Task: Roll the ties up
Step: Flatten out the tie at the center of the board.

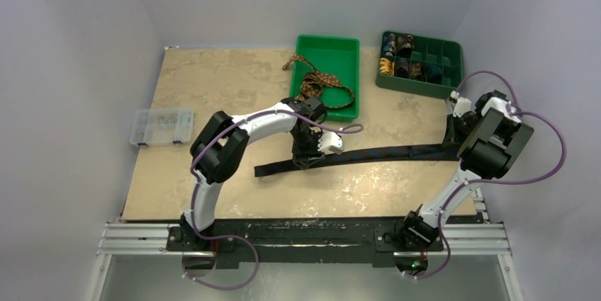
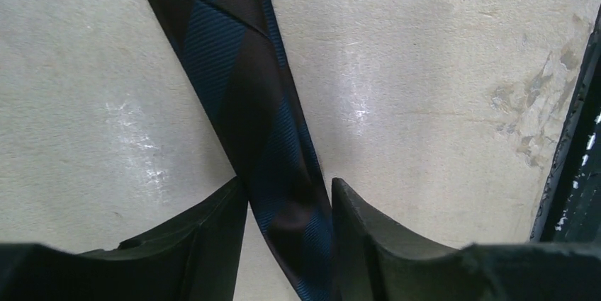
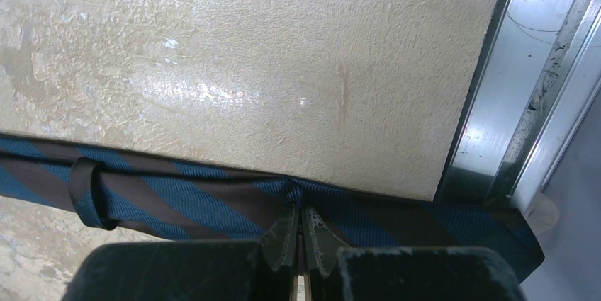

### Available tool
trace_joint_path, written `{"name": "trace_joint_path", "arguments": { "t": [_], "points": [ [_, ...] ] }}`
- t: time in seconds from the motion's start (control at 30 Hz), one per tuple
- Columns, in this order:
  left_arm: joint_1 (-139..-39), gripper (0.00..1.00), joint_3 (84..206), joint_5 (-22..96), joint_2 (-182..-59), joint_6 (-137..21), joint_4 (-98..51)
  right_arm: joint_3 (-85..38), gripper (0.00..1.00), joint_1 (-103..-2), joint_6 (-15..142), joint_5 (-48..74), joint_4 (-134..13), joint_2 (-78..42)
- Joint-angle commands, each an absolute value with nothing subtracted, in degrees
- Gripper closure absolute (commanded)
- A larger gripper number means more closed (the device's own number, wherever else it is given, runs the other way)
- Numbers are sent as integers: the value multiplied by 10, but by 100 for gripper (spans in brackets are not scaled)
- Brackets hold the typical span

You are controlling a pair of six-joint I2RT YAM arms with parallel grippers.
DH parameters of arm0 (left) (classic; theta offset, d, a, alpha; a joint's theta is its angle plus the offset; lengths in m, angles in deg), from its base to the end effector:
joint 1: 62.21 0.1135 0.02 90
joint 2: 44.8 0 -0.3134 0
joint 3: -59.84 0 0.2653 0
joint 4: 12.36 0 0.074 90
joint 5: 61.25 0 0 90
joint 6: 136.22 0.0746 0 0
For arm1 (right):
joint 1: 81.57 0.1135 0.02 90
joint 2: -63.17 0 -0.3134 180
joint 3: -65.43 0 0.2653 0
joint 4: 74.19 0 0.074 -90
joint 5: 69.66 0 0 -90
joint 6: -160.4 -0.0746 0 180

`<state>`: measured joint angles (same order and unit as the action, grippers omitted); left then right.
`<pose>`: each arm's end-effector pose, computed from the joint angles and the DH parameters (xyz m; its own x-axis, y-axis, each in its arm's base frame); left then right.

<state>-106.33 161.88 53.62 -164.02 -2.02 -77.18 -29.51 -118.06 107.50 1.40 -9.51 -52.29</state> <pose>0.2985 -0.3331 0.1684 -0.0400 0.9199 -0.3901 0.9785 -0.0429 -0.2015 0.3483 -0.2275 0.1594 -0.9651 0.0042 -0.2618 -0.0520 0.9769 0.2075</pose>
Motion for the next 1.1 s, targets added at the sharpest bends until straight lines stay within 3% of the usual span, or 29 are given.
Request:
{"name": "trace_joint_path", "arguments": {
  "t": [0.0, 0.07, 0.13, 0.23, 0.3, 0.43, 0.5, 0.6, 0.83, 1.07],
  "points": [
    [-1064, 50, 1602, 525, -1598, -34, -767, -302, 100, -1194, 1086, 26, -105, -535],
    [-1051, 43, 1584, 535, -1561, -75, -742, -307, 70, -1194, 1091, 18, -96, -518],
    [-1028, 41, 1551, 543, -1503, -143, -694, -324, 49, -1194, 1100, 1, -73, -499],
    [-990, 40, 1487, 542, -1395, -283, -613, -369, 34, -1194, 1118, -28, -16, -481],
    [-960, 40, 1446, 554, -1321, -370, -593, -396, 29, -1193, 1123, -51, 18, -467],
    [-863, 44, 1333, 685, -1195, -532, -516, -418, 31, -1174, 1123, -134, 71, -441],
    [-826, 55, 1281, 791, -1159, -618, -468, -415, 36, -1146, 1115, -179, 90, -429],
    [-809, 63, 1191, 856, -1123, -727, -403, -407, 43, -1070, 1124, -221, 119, -427],
    [-773, 79, 1049, 810, -1131, -869, -295, -359, 57, -891, 1144, -217, 115, -476],
    [-756, 89, 1023, 740, -1176, -828, -306, -341, 63, -828, 1151, -222, 115, -513]
  ]
}}
